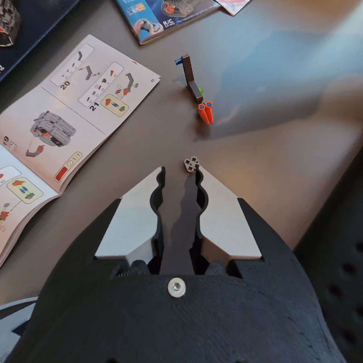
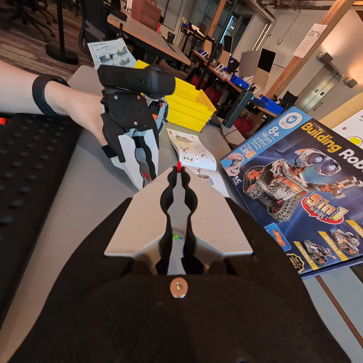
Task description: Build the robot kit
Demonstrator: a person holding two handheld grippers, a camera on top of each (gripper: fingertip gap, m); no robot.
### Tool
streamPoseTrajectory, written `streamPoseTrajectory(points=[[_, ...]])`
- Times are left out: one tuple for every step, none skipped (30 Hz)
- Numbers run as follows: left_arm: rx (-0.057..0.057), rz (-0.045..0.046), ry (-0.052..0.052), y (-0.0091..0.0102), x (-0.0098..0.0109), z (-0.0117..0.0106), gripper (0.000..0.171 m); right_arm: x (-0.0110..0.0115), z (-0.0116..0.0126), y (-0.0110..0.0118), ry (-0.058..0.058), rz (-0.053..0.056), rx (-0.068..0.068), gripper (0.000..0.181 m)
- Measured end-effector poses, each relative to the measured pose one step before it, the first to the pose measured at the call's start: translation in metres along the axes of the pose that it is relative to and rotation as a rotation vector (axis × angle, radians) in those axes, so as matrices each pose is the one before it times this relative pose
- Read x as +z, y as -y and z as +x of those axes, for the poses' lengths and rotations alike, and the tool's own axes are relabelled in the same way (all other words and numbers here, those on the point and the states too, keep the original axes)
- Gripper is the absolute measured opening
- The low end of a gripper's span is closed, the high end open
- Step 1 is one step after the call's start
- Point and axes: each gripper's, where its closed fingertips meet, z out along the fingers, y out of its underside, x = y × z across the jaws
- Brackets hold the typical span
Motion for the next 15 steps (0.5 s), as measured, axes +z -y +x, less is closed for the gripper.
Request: streamPoseTrajectory(points=[[0.0040,-0.01174,0.0005,-0.00252,0.00183,-0.00098,0.029,0.00055,-0.00066,-0.00094,0.0028,-0.0046,-0.0025,0.004],[0.0091,-0.00874,0.0021,-0.00252,0.00112,-0.00023,0.029,0.00031,-0.00052,-0.00052,0.0019,-0.0031,-0.0008,0.004],[0.0099,-0.00760,0.0003,-0.00251,0.00103,0.00045,0.029,0.00016,-0.00022,-0.00014,0.0010,-0.0017,-0.0002,0.004],[0.0072,-0.00832,-0.0018,-0.00232,0.00123,0.00090,0.029,0.00016,-0.00018,0.00022,0.0005,0.0001,-0.0004,0.004],[0.0050,-0.00720,-0.0023,-0.00168,0.00134,0.00107,0.029,0.00028,-0.00022,0.00027,0.0005,0.0003,0.0001,0.004],[0.0026,0.00156,-0.0038,0.00007,0.00096,0.00120,0.028,0.00034,-0.00021,-0.00021,0.0001,-0.0011,0.0003,0.004],[0.0005,0.00287,-0.0046,0.00078,0.00049,0.00099,0.029,0.00037,-0.00043,-0.00034,0.0004,-0.0021,-0.0003,0.004],[0.0000,-0.00167,-0.0020,0.00055,0.00070,0.00035,0.029,0.00061,-0.00037,-0.00039,0.0004,-0.0018,-0.0005,0.004],[0.0006,0.00081,-0.0047,0.00079,0.00077,0.00081,0.029,0.00059,-0.00049,-0.00043,0.0009,-0.0021,0.0002,0.004],[-0.0003,0.00259,-0.0068,0.00108,0.00106,0.00117,0.028,0.00054,-0.00047,-0.00022,0.0009,-0.0011,0.0005,0.004],[-0.0023,0.00372,-0.0088,0.00119,0.00110,0.00151,0.026,0.00061,-0.00040,0.00002,0.0006,0.0010,0.0013,0.004],[-0.0031,0.00419,-0.0064,0.00109,0.00099,0.00130,0.025,0.00069,-0.00021,-0.00022,0.0010,0.0003,0.0031,0.004],[-0.0013,0.00477,0.0010,0.00075,0.00066,0.00011,0.025,0.00059,-0.00013,-0.00048,0.0014,-0.0002,0.0033,0.004],[-0.0001,0.00511,0.0017,0.00053,0.00045,-0.00001,0.025,0.00074,0.00004,-0.00087,0.0005,-0.0007,0.0036,0.004],[-0.0001,0.00600,0.0014,0.00024,0.00013,-0.00013,0.024,0.00059,-0.00013,-0.00092,0.0007,-0.0012,0.0044,0.003]])
